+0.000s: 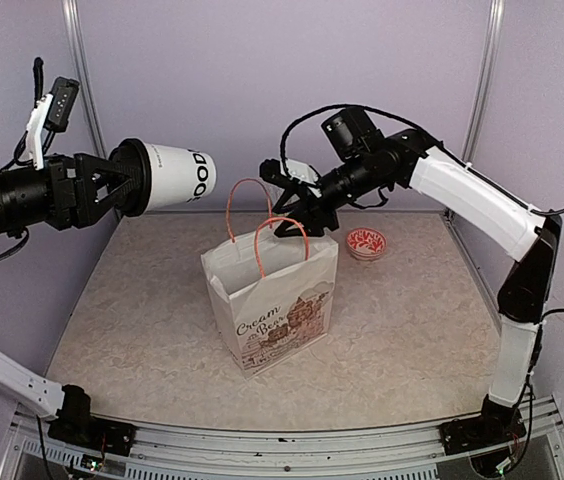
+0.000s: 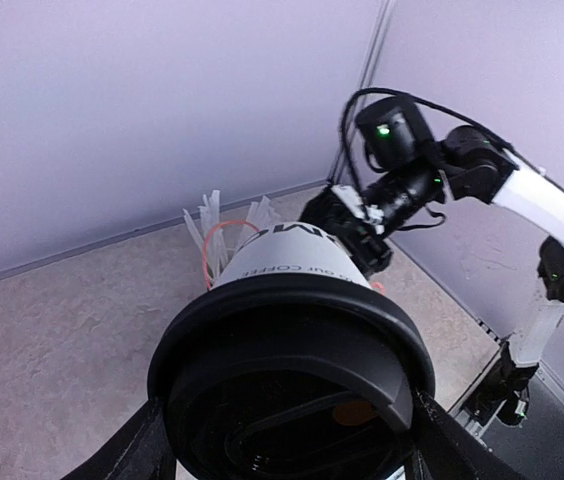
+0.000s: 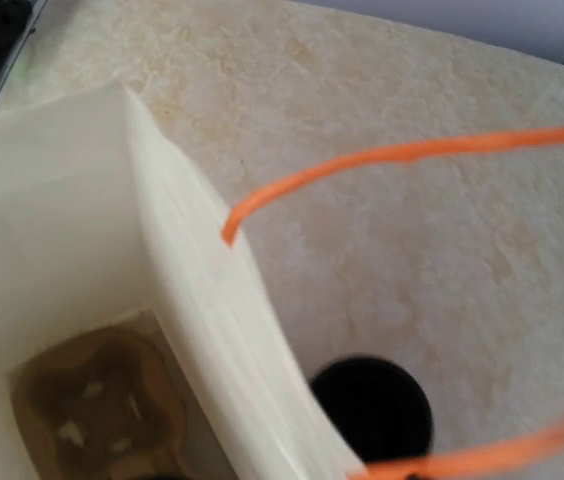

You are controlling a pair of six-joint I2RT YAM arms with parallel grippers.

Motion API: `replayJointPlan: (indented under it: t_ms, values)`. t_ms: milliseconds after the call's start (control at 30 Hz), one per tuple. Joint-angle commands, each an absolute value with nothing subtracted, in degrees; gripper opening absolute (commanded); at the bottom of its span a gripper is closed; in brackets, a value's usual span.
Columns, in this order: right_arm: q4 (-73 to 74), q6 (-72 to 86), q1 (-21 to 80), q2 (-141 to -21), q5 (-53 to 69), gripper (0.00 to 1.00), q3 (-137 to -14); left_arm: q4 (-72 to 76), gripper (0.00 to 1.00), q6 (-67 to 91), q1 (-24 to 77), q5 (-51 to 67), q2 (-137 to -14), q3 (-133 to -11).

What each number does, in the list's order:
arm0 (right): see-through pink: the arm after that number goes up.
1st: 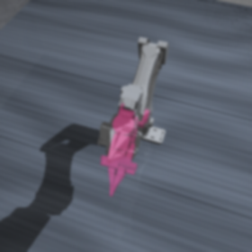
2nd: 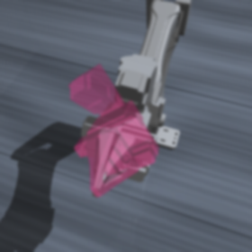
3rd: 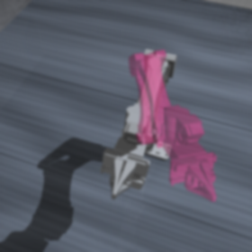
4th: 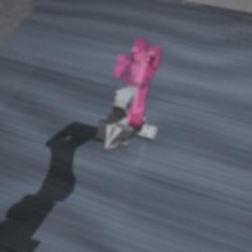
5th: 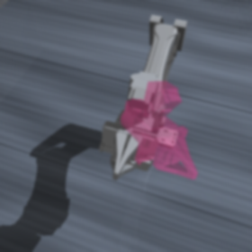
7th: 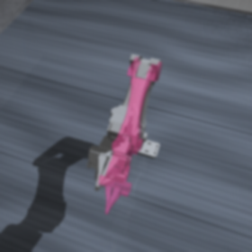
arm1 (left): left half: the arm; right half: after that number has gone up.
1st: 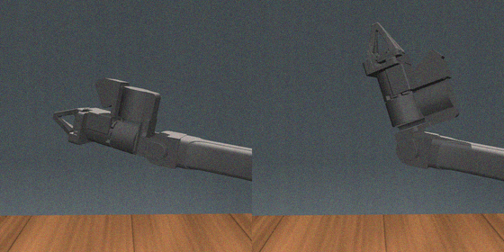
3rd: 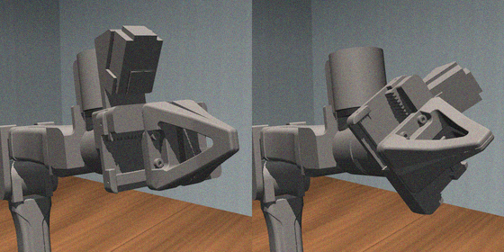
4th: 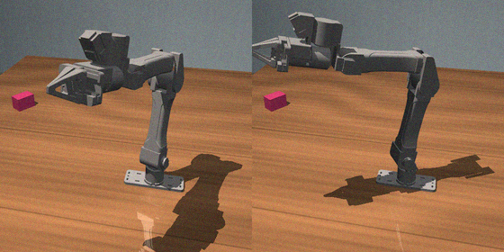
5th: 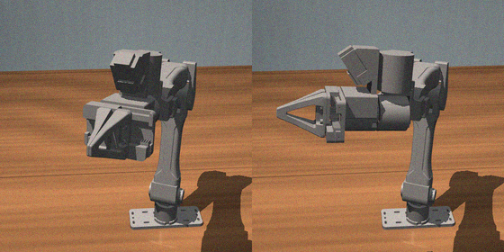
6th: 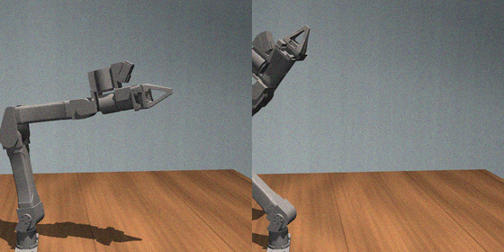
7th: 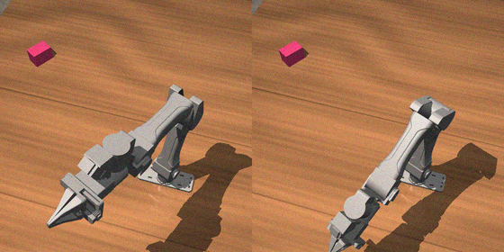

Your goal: Pack the takeout coffee

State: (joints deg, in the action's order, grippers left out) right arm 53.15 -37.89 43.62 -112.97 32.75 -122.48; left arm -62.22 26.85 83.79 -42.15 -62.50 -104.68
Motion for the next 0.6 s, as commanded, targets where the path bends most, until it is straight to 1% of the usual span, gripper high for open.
replayJointPlan:
  t_ms: [0,67,133,233,367,433,467,567]
  values:
    - [46.9,-34.8,43.3,-103.9,27.9,0.58,-116.2,-64.8,0.72,26.9,78.1,-39.5,-63.1,-104.0]
    - [46.9,-34.6,43.3,-104.6,26.5,0.67,-117.0,-65.1,0.71,25.4,73.3,-35.8,-64.1,-103.4]
    - [48.3,-34.7,43.3,-107.1,26.1,0.7,-119.4,-65.3,0.71,23.6,69.0,-32.1,-65.5,-102.9]
    - [51.5,-35.2,43.3,-111.9,27.7,0.71,-124.8,-66.0,0.71,21.6,64.7,-27.1,-68.2,-103.1]
    - [54.9,-35.7,43.3,-116.6,30.1,0.71,-129.8,-68.5,0.71,20.3,63.1,-23.3,-72.1,-105.0]
    - [55.1,-35.6,43.3,-117.5,30.8,0.7,-130.2,-69.0,0.71,19.8,62.7,-21.6,-73.4,-105.2]
    - [55.0,-35.6,43.3,-117.8,31.1,0.67,-130.2,-68.9,0.71,19.5,62.4,-20.4,-74.1,-105.1]
    - [55.2,-35.4,43.3,-118.1,31.6,0.54,-130.2,-68.9,0.71,18.7,62.0,-17.9,-75.6,-105.0]
